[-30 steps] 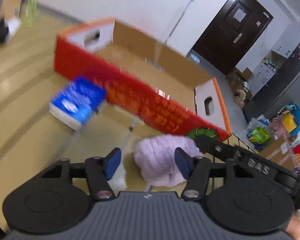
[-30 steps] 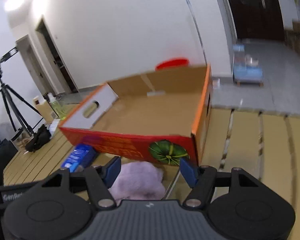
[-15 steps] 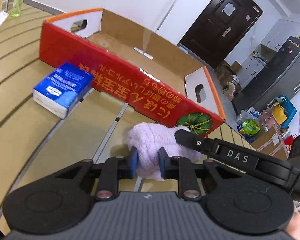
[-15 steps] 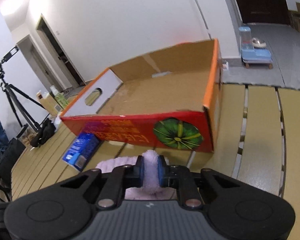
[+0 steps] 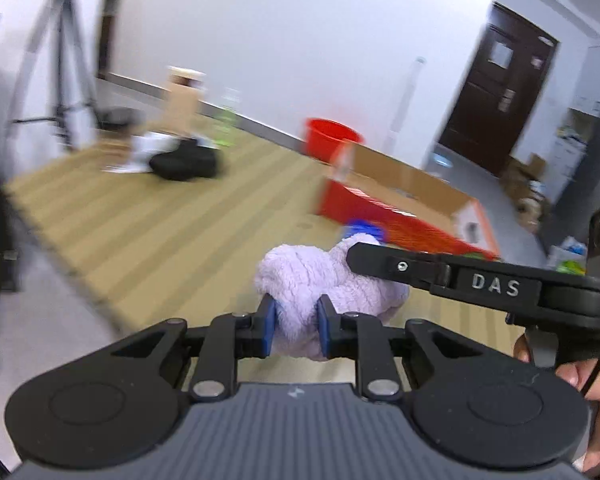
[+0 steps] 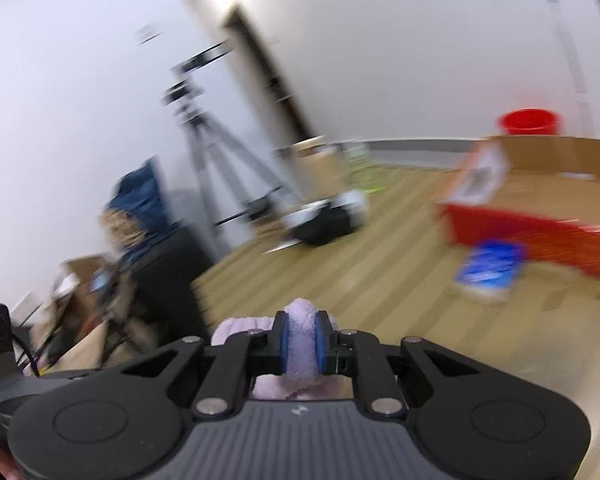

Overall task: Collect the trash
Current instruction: 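Carry the lilac wristband over the black bin and open both grippers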

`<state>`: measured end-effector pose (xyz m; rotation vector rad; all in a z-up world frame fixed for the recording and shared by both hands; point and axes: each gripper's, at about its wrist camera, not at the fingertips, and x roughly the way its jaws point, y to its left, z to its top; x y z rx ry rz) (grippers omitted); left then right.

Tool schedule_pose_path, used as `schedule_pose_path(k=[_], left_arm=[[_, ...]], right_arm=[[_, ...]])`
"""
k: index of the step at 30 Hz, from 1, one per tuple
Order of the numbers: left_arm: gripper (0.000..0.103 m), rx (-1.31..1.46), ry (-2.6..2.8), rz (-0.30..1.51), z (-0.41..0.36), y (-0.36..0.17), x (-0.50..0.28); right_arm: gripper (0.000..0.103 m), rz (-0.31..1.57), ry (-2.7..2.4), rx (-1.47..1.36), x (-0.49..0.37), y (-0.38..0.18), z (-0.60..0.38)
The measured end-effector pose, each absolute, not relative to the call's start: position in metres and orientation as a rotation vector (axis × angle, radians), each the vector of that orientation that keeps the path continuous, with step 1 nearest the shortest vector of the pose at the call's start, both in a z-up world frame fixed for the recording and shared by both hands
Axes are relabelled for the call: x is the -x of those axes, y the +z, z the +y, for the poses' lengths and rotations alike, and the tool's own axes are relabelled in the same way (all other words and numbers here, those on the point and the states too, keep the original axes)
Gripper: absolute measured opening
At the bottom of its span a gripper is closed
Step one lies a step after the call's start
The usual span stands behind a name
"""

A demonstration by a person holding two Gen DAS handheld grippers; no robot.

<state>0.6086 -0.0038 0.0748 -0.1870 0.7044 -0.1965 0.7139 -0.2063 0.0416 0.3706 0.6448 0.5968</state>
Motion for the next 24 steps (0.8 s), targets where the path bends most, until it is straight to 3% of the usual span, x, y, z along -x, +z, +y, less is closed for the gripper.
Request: schedule_pose_path(k=[5, 9, 24], left_arm=[[0.021, 0.225, -0.097, 0.715, 0.082, 0.076, -0.556], [0.021, 0.258, -0.070, 0.764, 0.118, 0.047, -0.534], [0.022, 0.407, -0.039, 1.186, 0.151, -0.175, -0.515]], right_arm=[[0.013, 0.685, 0.711, -0.313, -0.686, 0.048, -0.103], [0.013, 0.738, 0.745, -0.277, -0.666, 0.030, -0.049], [0.014, 1.106, 0.655, -0.079, -0.616, -0.169, 0.013]])
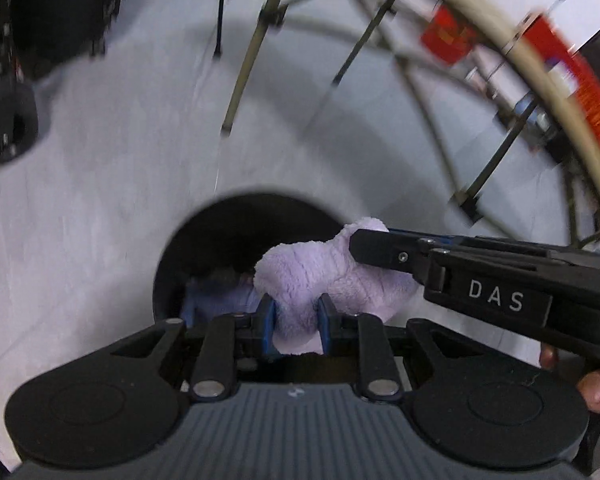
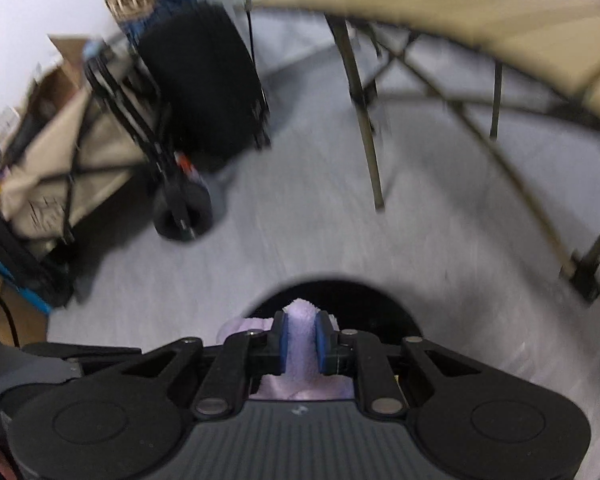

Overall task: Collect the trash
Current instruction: 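Carry the lilac wristband over the black bin and open both grippers, then move both grippers back toward the blue tissue pack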

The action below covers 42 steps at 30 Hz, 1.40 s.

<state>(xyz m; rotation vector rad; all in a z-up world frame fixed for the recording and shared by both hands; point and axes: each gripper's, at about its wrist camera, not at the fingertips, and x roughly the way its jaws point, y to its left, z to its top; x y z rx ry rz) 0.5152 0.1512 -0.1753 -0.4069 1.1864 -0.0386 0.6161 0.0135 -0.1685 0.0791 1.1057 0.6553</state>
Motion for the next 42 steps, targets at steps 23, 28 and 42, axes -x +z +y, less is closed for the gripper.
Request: schedule_pose_path(k=[23, 28, 42], left_arm=[[0.069, 0.327, 0.106, 1.319, 0.143, -0.222, -0.521], [0.069, 0.265, 0.143, 1.272, 0.143, -0.202, -0.514], [0.082, 0.081, 0.061, 0.579, 0.028, -0.007, -0.418]], right_arm=[[0.057, 1.271, 0.619, -0.025, -0.629, -0.226, -0.005], [0.056, 1.211, 0.618, -0.016, -0.621, -0.207, -0.009], [0.067, 0.594, 0.570, -0.186, -0.507, 0.007, -0.181]])
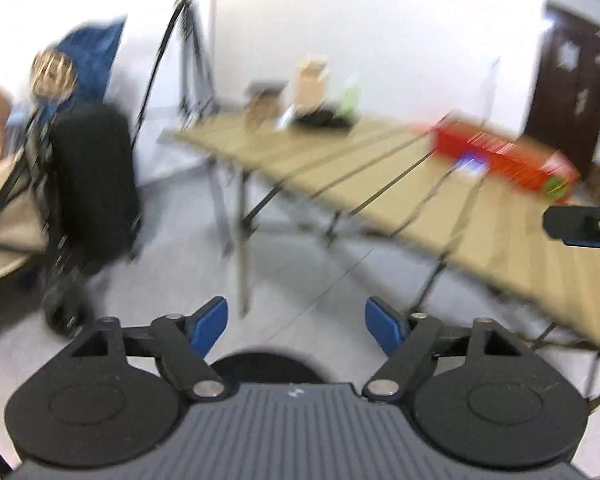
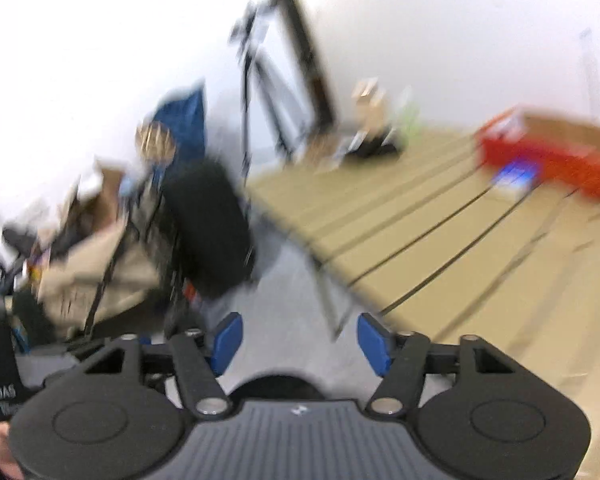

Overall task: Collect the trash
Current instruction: 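Move both grippers back toward the blue tissue pack, then grasp the blue tissue pack with both grippers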

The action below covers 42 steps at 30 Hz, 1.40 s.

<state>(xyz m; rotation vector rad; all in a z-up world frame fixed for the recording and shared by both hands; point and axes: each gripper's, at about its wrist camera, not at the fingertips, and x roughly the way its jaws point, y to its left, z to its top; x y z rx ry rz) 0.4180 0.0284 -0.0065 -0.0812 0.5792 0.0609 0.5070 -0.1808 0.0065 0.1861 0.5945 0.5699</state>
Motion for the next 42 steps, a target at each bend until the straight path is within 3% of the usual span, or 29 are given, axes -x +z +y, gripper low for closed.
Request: schedule_pose_path(k=[6, 12, 18, 20, 21, 24, 26, 30, 33, 42], left_arm=[[0.084, 0.039, -0.119, 0.509, -0.048, 0.017, -0.440], [0.081, 0.144, -0.201, 0.566, -0.088, 0.021, -0.550], [0.060, 0.230, -0.248, 0.631, -0.112, -0.002, -0.691], [0.056, 0.253, -0.272, 0.663, -0.120, -0.013, -0.738], [0.049, 0.259, -0.292, 0.668, -0.120, -0.017, -0.755], [0.039, 0.284, -0.290, 0.681, -0.126, -0.033, -0.809], [0.038, 0.298, -0.329, 0.698, -0.130, -0.041, -0.836], [0.036, 0.244, -0.371, 0.763, -0.140, -0.054, -0.864], [0.016, 0.263, -0.436, 0.765, -0.140, -0.055, -0.867], [0.015, 0.258, -0.416, 0.775, -0.140, -0.041, -0.845]], right_arm=[[0.074, 0.418, 0.414, -0.224, -0.468, 0.047, -0.285], [0.072, 0.443, 0.328, -0.234, -0.536, 0.043, -0.334], [0.051, 0.566, 0.305, -0.299, -0.691, 0.012, -0.346], [0.039, 0.611, 0.291, -0.339, -0.744, -0.008, -0.348], [0.036, 0.624, 0.293, -0.363, -0.765, -0.017, -0.348], [0.034, 0.664, 0.271, -0.440, -0.816, -0.048, -0.344], [0.034, 0.678, 0.264, -0.514, -0.842, -0.069, -0.345], [0.033, 0.670, 0.246, -0.623, -0.875, -0.093, -0.342], [0.026, 0.690, 0.232, -0.624, -0.882, -0.099, -0.334], [0.017, 0.702, 0.245, -0.607, -0.873, -0.090, -0.322]])
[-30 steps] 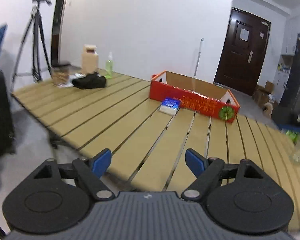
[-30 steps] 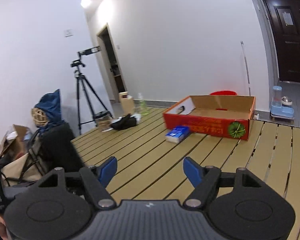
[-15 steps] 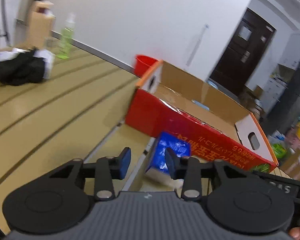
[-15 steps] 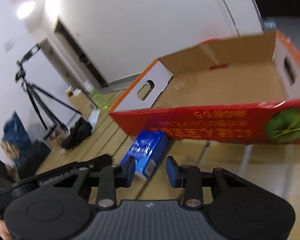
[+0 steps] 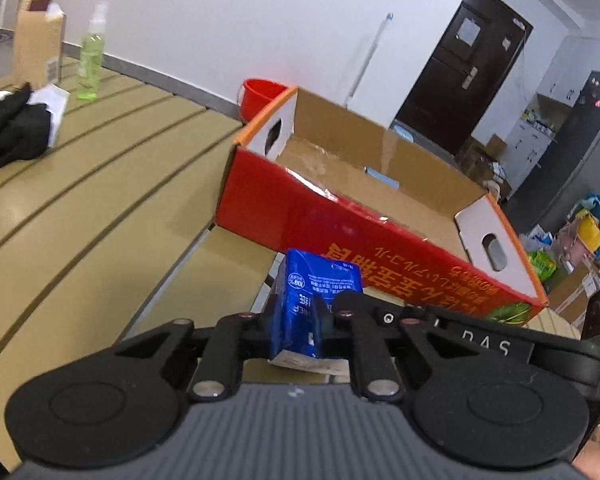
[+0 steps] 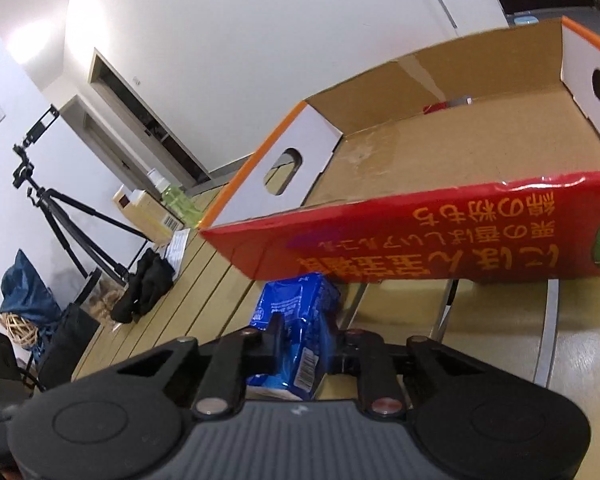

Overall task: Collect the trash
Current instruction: 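Grasp the blue tissue pack with both grippers, then carry the blue tissue pack over the black bin and open both grippers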

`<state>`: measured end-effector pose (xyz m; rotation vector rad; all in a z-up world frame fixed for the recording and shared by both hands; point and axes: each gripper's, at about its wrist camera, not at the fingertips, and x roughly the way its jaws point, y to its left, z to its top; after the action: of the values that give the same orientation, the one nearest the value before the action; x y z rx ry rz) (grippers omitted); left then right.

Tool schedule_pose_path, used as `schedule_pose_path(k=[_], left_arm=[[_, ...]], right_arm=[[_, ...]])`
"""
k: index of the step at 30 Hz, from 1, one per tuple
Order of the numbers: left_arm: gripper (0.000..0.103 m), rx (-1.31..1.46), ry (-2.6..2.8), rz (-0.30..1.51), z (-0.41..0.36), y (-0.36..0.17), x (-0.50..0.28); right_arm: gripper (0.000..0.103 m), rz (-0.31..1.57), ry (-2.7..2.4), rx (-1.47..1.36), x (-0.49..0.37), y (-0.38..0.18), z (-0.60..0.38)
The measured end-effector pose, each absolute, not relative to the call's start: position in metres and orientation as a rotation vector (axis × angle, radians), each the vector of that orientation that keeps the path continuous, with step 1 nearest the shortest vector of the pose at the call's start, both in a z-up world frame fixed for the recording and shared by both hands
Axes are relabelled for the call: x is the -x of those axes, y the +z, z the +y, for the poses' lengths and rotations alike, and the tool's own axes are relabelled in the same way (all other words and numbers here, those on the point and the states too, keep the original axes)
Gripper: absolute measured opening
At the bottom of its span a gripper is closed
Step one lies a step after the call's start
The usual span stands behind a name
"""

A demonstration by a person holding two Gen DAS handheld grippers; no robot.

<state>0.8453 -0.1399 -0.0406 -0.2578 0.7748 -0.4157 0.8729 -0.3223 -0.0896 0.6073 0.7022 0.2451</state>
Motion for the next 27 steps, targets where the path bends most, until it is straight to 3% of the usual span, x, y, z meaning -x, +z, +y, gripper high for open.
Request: schedule_pose_path(k=[7, 17, 22, 27], left_arm=[[0.015, 0.264, -0.349, 0.704, -0.077, 0.028, -0.768], [0.015, 0.267, -0.153, 0.600, 0.065, 0.135, -0.618], [0.015, 0.319, -0.093, 0.615, 0.109, 0.125, -0.555], [0.015, 0.400, -0.078, 0.684, 0.140, 0.066, -0.506]], right_arm=[[0.017, 0.678, 0.343, -0.536, -0.825, -0.024, -0.272], [0.017, 0.626, 0.589, -0.450, -0.723, 0.089, -0.121], [0.017, 0.674, 0.671, -0.401, -0.674, 0.099, -0.065], [0.017, 0.779, 0.692, -0.378, -0.635, 0.055, -0.033]])
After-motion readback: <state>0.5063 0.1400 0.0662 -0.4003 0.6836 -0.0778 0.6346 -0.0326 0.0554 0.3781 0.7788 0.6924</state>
